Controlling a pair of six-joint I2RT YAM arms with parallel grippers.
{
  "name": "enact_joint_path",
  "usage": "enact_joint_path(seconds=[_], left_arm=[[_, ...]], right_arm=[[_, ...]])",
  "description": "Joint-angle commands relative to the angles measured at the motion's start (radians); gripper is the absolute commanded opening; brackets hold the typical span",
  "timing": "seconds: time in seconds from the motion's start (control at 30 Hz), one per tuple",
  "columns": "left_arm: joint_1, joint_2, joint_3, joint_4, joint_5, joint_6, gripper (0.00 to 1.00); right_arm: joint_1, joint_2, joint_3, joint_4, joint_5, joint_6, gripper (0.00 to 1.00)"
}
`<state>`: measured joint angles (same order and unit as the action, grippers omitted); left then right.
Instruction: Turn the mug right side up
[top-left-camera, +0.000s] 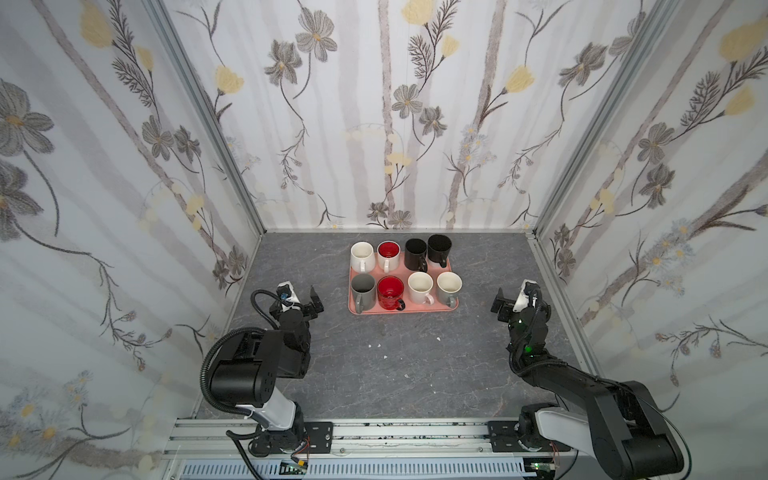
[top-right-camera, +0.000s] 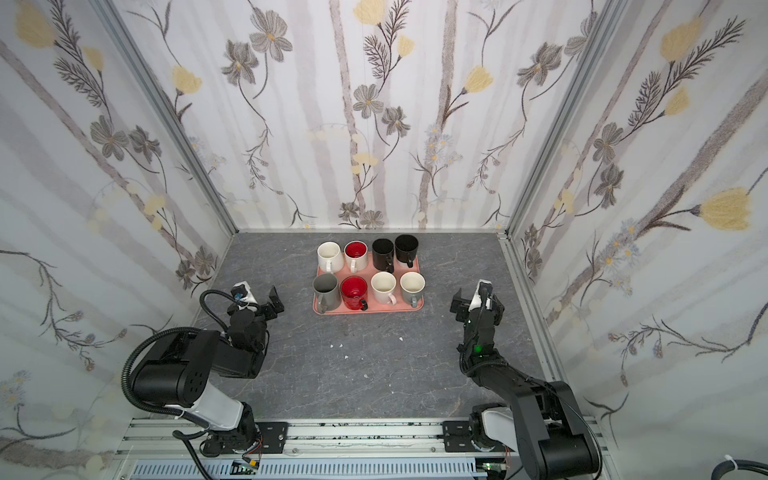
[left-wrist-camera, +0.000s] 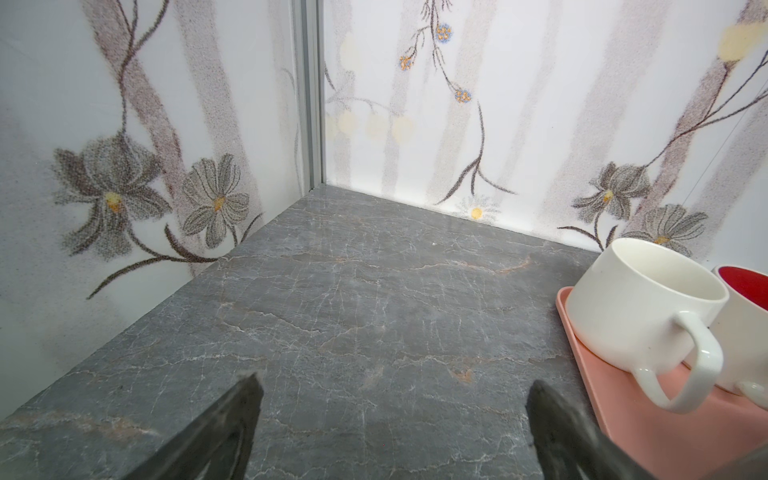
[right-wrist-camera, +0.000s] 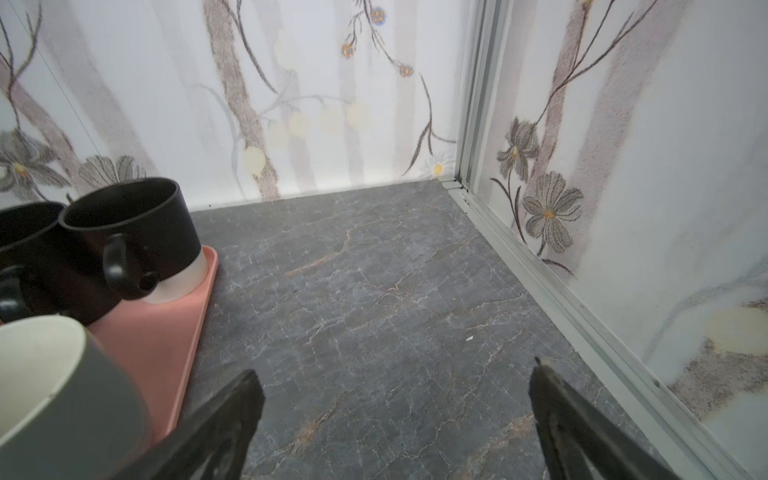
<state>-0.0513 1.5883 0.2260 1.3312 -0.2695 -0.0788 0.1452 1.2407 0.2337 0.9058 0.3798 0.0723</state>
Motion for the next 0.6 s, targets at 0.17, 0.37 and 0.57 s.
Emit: enact_joint_path(seconds=[0.17, 0.37, 0.57], left_arm=[[0.0, 0.0, -0.002, 0.044, -0.014, -0.002, 1.0], [0.0, 0.0, -0.002, 0.045, -0.014, -0.001, 1.0], [-0.001, -0.001, -0.002, 0.045, -0.014, -0.002, 1.0]], right_arm=[[-0.082, 0.282, -0.048, 0.46, -0.129, -0.033, 1.0], [-0.117, 0.262, -0.033, 0.393, -0.2, -0.014, 0.99], [-0.114, 0.263, -0.061, 0.449, -0.134, 0.004, 1.0]])
